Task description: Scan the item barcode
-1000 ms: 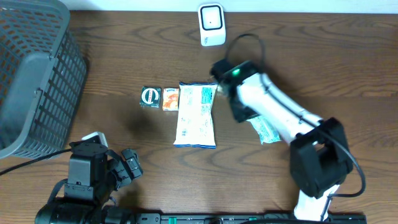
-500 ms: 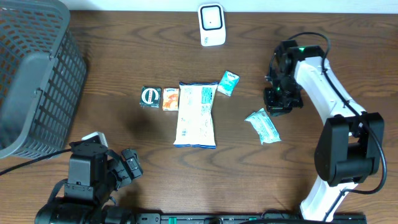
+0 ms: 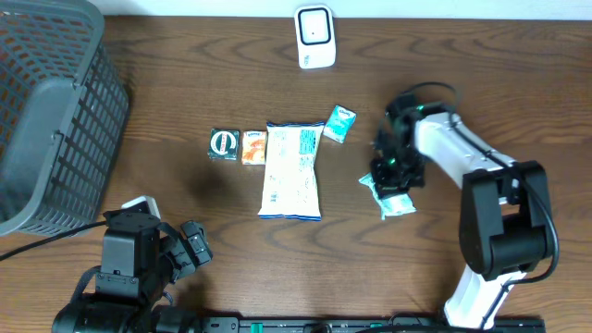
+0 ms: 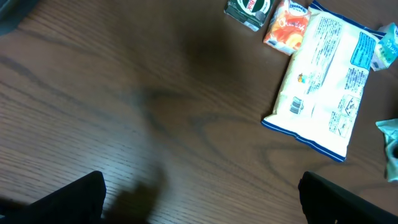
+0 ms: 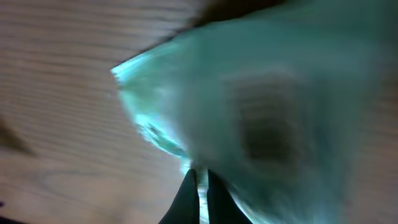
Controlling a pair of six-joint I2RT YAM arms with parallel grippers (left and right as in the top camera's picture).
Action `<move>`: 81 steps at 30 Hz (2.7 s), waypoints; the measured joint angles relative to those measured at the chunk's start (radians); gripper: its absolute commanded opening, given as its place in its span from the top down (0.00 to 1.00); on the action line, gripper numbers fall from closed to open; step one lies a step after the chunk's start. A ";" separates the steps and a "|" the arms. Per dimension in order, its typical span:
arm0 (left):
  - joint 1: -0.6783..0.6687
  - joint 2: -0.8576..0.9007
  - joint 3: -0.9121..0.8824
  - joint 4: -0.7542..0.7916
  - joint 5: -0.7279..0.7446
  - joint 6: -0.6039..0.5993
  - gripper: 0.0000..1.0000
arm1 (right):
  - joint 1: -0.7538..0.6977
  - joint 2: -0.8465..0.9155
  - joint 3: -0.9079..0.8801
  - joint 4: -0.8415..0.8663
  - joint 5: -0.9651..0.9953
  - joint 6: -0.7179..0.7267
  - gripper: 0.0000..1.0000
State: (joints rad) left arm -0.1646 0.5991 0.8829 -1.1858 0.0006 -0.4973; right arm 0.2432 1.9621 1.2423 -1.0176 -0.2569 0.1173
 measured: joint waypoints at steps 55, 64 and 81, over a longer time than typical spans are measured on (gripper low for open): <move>0.000 0.000 0.000 0.000 0.000 0.000 0.03 | -0.014 -0.004 0.057 -0.103 0.176 0.037 0.98; 0.000 0.000 0.000 0.000 0.000 0.000 0.02 | 0.056 -0.016 0.016 0.044 -0.039 0.095 0.98; 0.000 0.000 0.000 0.000 0.000 0.000 0.02 | 0.061 -0.012 0.284 -0.214 0.007 0.110 0.90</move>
State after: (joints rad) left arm -0.1646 0.5991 0.8829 -1.1858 0.0002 -0.4973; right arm 0.3046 1.9499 1.5261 -1.2312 -0.2497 0.2272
